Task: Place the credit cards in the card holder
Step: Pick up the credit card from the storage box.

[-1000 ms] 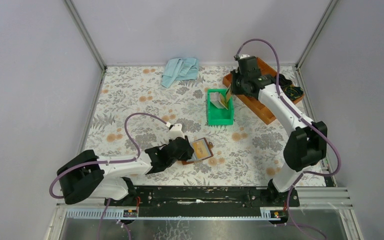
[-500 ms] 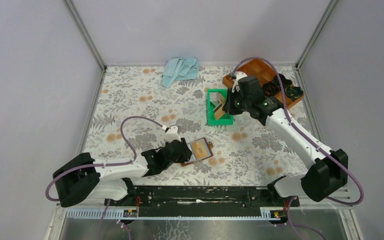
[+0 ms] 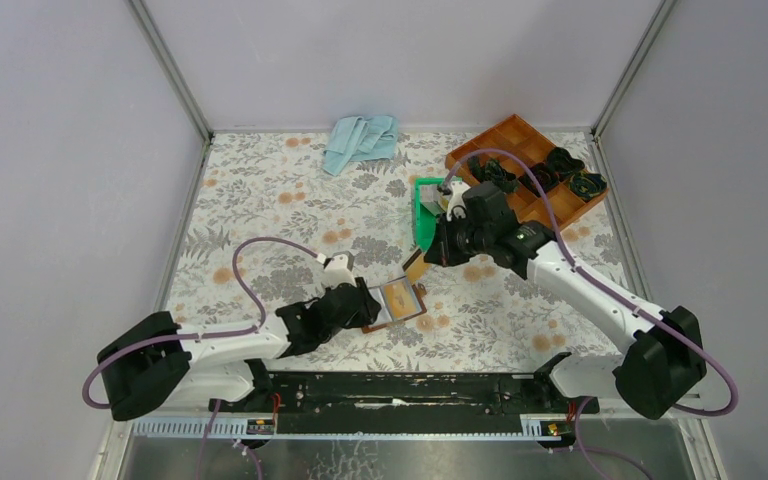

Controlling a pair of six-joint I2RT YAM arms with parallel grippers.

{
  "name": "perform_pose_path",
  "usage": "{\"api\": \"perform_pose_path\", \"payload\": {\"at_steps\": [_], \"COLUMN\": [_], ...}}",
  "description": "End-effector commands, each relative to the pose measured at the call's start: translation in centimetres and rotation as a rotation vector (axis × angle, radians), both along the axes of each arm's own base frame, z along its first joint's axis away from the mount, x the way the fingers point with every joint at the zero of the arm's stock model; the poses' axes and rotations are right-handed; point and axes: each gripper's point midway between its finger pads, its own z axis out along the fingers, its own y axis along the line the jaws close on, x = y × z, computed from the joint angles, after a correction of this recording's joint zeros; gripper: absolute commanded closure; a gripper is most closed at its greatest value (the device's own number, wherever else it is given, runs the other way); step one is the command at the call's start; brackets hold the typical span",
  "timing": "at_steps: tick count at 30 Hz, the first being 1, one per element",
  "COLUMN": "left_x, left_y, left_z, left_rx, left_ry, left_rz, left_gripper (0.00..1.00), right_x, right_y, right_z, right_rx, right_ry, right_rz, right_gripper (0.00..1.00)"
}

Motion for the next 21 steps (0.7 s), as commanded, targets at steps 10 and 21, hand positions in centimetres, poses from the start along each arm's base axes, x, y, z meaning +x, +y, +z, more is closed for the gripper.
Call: {"api": "perform_pose_path", "payload": {"at_steps": [10,21], "left_x": [0.4,0.3], "left_y": [-0.5,-0.9], "left_z": [2.0,2.4], "left_rx": [-0.122,-0.168], "left_ry": [-0.104,-0.13], "left_rz": [-0.009,-0.049], "left_gripper": [0.56,0.52], "right_x": [-5.0,-6.3], "right_y": [3.0,3.9], "right_z": [-0.9,-2.5], "right_rx": [0.18,0.251], "right_ry": [0.117,0.176], "right_rz": [0.229,0.285], "right_gripper": [1.0,1.0]}}
